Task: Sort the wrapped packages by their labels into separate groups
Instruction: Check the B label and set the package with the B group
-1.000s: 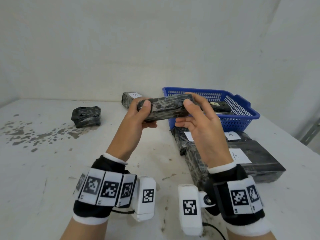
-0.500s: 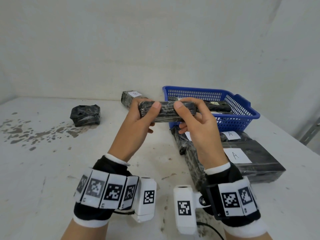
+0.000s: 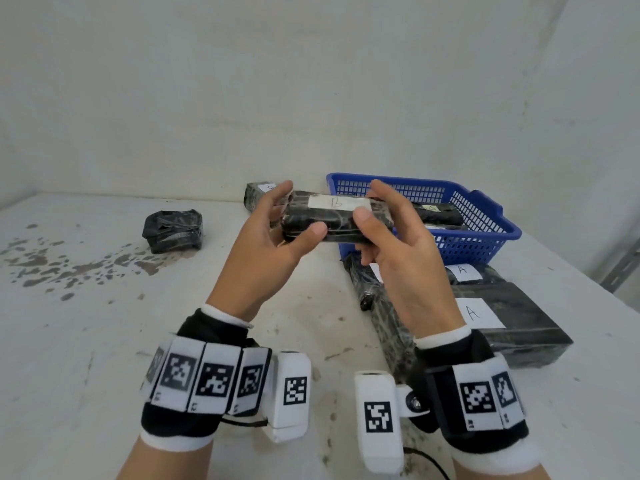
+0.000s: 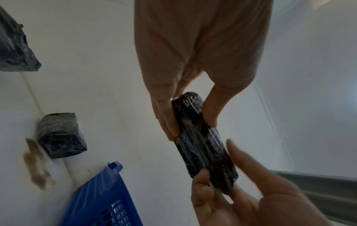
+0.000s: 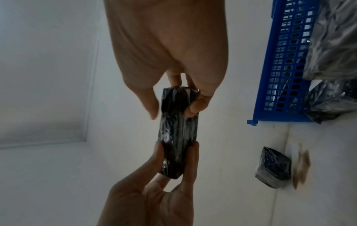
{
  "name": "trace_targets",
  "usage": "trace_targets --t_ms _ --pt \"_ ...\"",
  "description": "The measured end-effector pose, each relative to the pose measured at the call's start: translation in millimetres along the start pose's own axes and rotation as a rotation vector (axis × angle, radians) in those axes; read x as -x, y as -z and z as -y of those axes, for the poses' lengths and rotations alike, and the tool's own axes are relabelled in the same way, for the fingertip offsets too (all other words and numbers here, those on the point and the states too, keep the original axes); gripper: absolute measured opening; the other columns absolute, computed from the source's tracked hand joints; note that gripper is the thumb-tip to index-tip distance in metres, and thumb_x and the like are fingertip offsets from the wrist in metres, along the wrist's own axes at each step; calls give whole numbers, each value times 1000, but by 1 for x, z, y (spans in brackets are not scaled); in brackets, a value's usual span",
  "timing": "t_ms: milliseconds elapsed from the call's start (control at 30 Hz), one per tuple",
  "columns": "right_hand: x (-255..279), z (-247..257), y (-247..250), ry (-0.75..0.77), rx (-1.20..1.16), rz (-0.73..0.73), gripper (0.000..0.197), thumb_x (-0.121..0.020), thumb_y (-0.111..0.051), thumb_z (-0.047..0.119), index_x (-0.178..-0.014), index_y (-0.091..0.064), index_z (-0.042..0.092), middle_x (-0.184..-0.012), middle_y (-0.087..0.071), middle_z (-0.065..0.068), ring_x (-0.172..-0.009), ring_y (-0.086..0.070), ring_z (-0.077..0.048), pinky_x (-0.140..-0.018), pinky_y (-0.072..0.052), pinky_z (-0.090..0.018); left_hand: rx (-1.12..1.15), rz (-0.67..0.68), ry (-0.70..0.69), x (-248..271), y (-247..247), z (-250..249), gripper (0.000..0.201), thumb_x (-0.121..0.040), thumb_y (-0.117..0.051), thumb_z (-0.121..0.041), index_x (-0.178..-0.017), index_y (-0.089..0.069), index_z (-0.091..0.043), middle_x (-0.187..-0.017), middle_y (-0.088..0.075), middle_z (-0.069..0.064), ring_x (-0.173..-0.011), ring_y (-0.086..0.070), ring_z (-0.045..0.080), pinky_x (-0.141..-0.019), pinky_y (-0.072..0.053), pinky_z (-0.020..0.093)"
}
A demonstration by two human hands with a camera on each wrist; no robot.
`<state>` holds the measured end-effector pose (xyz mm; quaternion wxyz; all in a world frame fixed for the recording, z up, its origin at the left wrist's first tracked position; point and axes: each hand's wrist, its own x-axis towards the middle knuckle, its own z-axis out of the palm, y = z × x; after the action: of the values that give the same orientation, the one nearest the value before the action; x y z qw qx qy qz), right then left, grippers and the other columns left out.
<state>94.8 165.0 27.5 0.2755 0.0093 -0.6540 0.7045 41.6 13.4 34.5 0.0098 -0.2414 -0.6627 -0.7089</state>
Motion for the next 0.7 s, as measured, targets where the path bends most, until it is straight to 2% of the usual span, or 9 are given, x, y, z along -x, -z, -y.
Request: trace_targets --t_ms 67,133,167,233,333,433,533,600,700 --pt "-2 -1 1 -2 -3 -27 65 -89 -71 18 -148 -44 29 -132 -60 16 -96 -69 -7 -70 -53 -21 23 18 5 1 -1 -1 58 -87 -67 -17 -140 -43 -22 -114 -56 -21 -106 -61 -5 -78 -48 4" --pt "-3 -1 3 -15 -24 -37 72 -90 -70 11 -153 -37 26 -134 -60 10 -109 -68 -6 -75 -56 -21 59 27 10 0 -2 -2 52 -90 -63 -16 -138 -44 -20 -118 -64 -7 -105 -62 -2 -75 -48 6" --pt "-4 0 4 -18 -40 -33 72 -90 -69 9 -153 -37 23 -129 -65 6 -108 -68 -6 -78 -56 -21 74 22 16 0 -2 -2 52 -91 -62 -15 -140 -43 -19 -120 -65 1 -108 -64 6 -76 -50 10" --pt "-4 0 4 -19 -45 -12 65 -91 -67 7 -150 -41 20 -120 -71 1 -103 -70 -6 -83 -57 -22 103 18 23 0 -2 -2 56 -92 -61 -12 -143 -40 -19 -122 -65 9 -105 -68 20 -80 -57 22" --pt "-1 0 3 -2 19 3 61 -94 -66 13 -148 -42 27 -118 -73 1 -92 -71 -10 -77 -57 -24 169 28 29 0 -1 -2 55 -93 -58 -9 -144 -38 -18 -120 -65 14 -96 -70 31 -76 -60 36" --pt "2 0 0 37 101 27 66 -92 -68 23 -149 -38 35 -120 -71 4 -82 -65 -9 -68 -55 -27 220 33 32 -1 0 0 55 -94 -55 -4 -144 -37 -17 -123 -64 18 -103 -68 32 -84 -59 38" --pt "2 -1 -1 39 48 12 72 -86 -74 25 -149 -39 33 -121 -70 0 -76 -63 -2 -63 -49 -18 228 61 32 -1 -1 1 55 -95 -53 -6 -146 -36 -19 -123 -65 16 -104 -68 30 -89 -57 40" --pt "1 -2 -1 50 23 -11 67 -87 -75 16 -144 -43 30 -115 -70 0 -70 -62 1 -62 -47 -12 218 71 22 0 -3 1 54 -95 -54 -7 -145 -38 -18 -121 -65 15 -104 -69 29 -88 -57 39" --pt "1 -3 -1 56 33 -9 64 -86 -76 16 -141 -45 28 -109 -69 3 -65 -60 3 -61 -46 -11 162 56 -12 1 -5 2 50 -93 -58 -9 -140 -41 -17 -115 -67 12 -100 -70 26 -80 -59 31"
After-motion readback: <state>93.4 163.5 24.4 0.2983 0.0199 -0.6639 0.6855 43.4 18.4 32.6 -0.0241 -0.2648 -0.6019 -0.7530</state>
